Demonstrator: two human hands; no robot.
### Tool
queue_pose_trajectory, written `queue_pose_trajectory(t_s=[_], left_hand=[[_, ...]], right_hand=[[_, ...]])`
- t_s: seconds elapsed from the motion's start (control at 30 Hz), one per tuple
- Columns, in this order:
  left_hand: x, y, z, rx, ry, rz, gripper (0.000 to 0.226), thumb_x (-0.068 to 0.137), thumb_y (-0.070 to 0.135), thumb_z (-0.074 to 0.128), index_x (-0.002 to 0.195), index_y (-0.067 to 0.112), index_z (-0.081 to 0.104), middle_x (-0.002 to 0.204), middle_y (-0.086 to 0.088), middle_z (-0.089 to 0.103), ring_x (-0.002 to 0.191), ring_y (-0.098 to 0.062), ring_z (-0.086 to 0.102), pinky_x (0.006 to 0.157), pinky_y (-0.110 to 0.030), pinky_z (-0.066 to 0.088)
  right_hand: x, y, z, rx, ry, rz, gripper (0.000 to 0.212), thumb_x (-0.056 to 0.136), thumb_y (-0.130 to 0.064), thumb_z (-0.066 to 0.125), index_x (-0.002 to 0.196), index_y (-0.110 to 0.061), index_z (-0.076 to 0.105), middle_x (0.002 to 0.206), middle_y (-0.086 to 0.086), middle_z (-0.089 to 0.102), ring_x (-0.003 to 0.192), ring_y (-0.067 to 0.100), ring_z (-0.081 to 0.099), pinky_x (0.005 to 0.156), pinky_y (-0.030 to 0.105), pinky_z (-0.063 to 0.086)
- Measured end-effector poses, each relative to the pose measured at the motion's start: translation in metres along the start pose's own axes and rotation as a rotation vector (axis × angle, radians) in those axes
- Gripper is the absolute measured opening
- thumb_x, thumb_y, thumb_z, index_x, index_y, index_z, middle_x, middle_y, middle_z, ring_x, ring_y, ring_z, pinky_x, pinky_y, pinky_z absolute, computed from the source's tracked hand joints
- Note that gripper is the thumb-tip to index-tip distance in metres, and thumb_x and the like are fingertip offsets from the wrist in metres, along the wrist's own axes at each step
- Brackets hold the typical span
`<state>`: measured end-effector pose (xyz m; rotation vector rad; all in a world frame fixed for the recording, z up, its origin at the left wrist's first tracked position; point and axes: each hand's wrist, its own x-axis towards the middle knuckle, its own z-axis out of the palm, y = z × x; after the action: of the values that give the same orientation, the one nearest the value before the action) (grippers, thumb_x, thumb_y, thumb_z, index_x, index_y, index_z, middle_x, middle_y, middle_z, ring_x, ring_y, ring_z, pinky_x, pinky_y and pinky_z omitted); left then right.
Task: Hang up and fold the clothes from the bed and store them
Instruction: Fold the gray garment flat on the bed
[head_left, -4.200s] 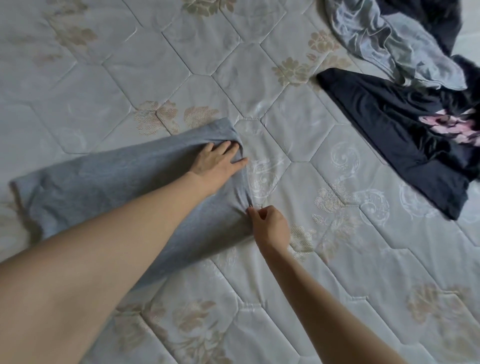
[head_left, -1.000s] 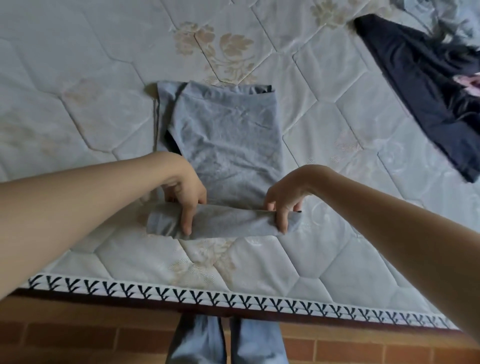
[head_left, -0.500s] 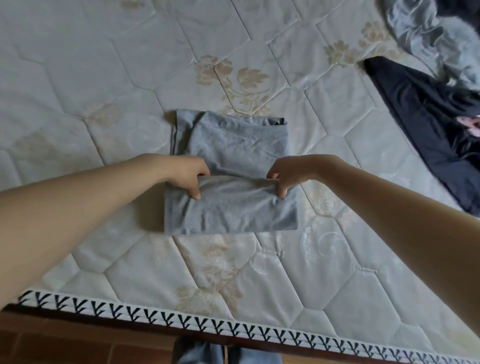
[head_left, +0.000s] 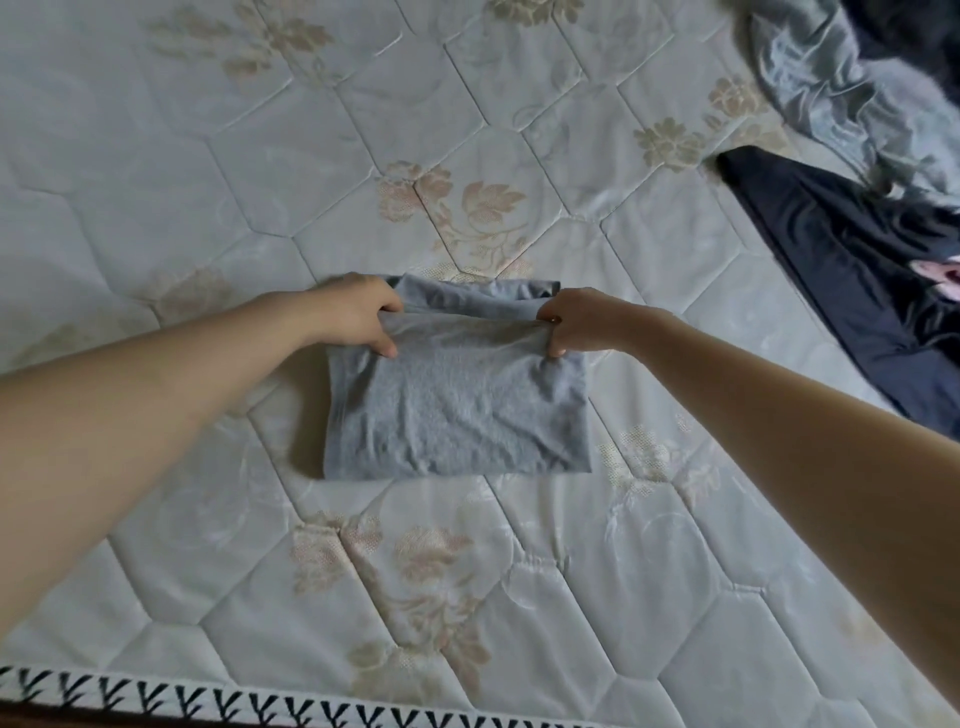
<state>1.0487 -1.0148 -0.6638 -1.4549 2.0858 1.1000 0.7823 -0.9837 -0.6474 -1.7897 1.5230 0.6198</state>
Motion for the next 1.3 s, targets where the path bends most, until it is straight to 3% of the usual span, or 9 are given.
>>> queue_pose_trajectory(t_s=[0.1, 0.33, 0.57, 0.67, 0.73, 0.87, 1.0, 1.1, 1.3], left_hand=[[0.009, -0.005, -0.006, -0.014, 0.02, -0.011, 0.034, 0.074, 0.026, 0.083, 0.08, 0.003, 0.058, 0.075, -0.009, 0.053, 0.071, -0.024, 0.046, 0.062, -0.032, 0.028], [0.027, -0.011, -0.024, -0.022, 0.062, -0.048, 0.03, 0.075, 0.025, 0.082, 0.091, 0.005, 0.065, 0.084, -0.009, 0.058, 0.079, -0.025, 0.051, 0.065, -0.032, 0.033], [0.04, -0.024, -0.033, -0.119, 0.126, -0.139, 0.05, 0.07, 0.026, 0.087, 0.112, 0.009, 0.066, 0.113, -0.005, 0.06, 0.109, -0.027, 0.056, 0.082, -0.027, 0.04], [0.04, -0.029, -0.037, -0.162, 0.135, -0.178, 0.051, 0.071, 0.022, 0.086, 0.115, 0.008, 0.065, 0.106, -0.003, 0.057, 0.11, -0.026, 0.056, 0.081, -0.024, 0.037], [0.039, -0.034, -0.037, -0.165, 0.167, -0.205, 0.045, 0.072, 0.018, 0.086, 0.111, 0.009, 0.066, 0.104, -0.004, 0.062, 0.105, -0.026, 0.058, 0.082, -0.026, 0.04], [0.03, -0.039, -0.022, -0.123, 0.326, -0.193, 0.046, 0.072, 0.013, 0.081, 0.114, 0.011, 0.062, 0.116, -0.012, 0.062, 0.107, -0.03, 0.058, 0.089, -0.034, 0.045], [0.005, -0.012, 0.022, 0.161, 0.684, 0.169, 0.046, 0.075, 0.019, 0.055, 0.118, 0.003, 0.058, 0.126, -0.019, 0.054, 0.12, -0.038, 0.05, 0.099, -0.046, 0.041], [-0.002, 0.014, 0.072, 0.288, 0.637, 0.352, 0.059, 0.081, 0.024, 0.039, 0.133, 0.002, 0.054, 0.145, -0.013, 0.048, 0.139, -0.031, 0.038, 0.113, -0.049, 0.029], [0.023, 0.019, 0.12, 0.394, 0.603, 0.263, 0.058, 0.092, 0.029, 0.04, 0.146, 0.007, 0.043, 0.156, -0.006, 0.036, 0.144, -0.027, 0.032, 0.116, -0.048, 0.025]], right_hand=[[0.009, 0.007, -0.005, 0.038, 0.023, 0.031, 0.013, 0.082, -0.01, 0.066, 0.094, -0.009, 0.065, 0.089, 0.008, 0.058, 0.086, 0.025, 0.052, 0.07, 0.03, 0.04], [0.028, 0.011, -0.022, 0.222, 0.115, 0.111, 0.022, 0.083, -0.006, 0.064, 0.105, -0.003, 0.07, 0.107, 0.016, 0.066, 0.088, 0.022, 0.051, 0.076, 0.032, 0.042], [0.046, 0.017, -0.03, 0.318, 0.121, 0.211, 0.024, 0.083, -0.01, 0.07, 0.106, -0.006, 0.07, 0.084, 0.005, 0.06, 0.078, 0.02, 0.056, 0.075, 0.033, 0.053], [0.048, 0.021, -0.029, 0.372, 0.19, 0.254, 0.021, 0.083, -0.007, 0.067, 0.103, -0.01, 0.073, 0.086, 0.004, 0.061, 0.074, 0.016, 0.054, 0.058, 0.024, 0.046], [0.049, 0.024, -0.022, 0.41, 0.316, 0.282, 0.025, 0.083, -0.003, 0.058, 0.1, -0.013, 0.073, 0.094, 0.004, 0.065, 0.079, 0.018, 0.056, 0.058, 0.024, 0.042], [0.039, 0.004, 0.006, 0.438, 0.815, 0.257, 0.033, 0.081, 0.004, 0.05, 0.103, -0.011, 0.069, 0.109, 0.008, 0.064, 0.101, 0.026, 0.058, 0.071, 0.03, 0.043], [0.022, -0.038, 0.043, 0.303, 1.11, -0.045, 0.031, 0.074, 0.009, 0.05, 0.093, -0.005, 0.07, 0.1, 0.012, 0.066, 0.096, 0.026, 0.057, 0.067, 0.031, 0.045], [0.023, -0.059, 0.081, 0.244, 0.998, -0.19, 0.036, 0.079, -0.001, 0.046, 0.107, -0.001, 0.07, 0.113, 0.016, 0.067, 0.11, 0.03, 0.06, 0.09, 0.044, 0.052], [0.04, -0.058, 0.117, 0.011, 0.734, -0.084, 0.055, 0.1, -0.033, 0.03, 0.147, -0.006, 0.042, 0.155, 0.012, 0.038, 0.145, 0.027, 0.032, 0.119, 0.05, 0.023]])
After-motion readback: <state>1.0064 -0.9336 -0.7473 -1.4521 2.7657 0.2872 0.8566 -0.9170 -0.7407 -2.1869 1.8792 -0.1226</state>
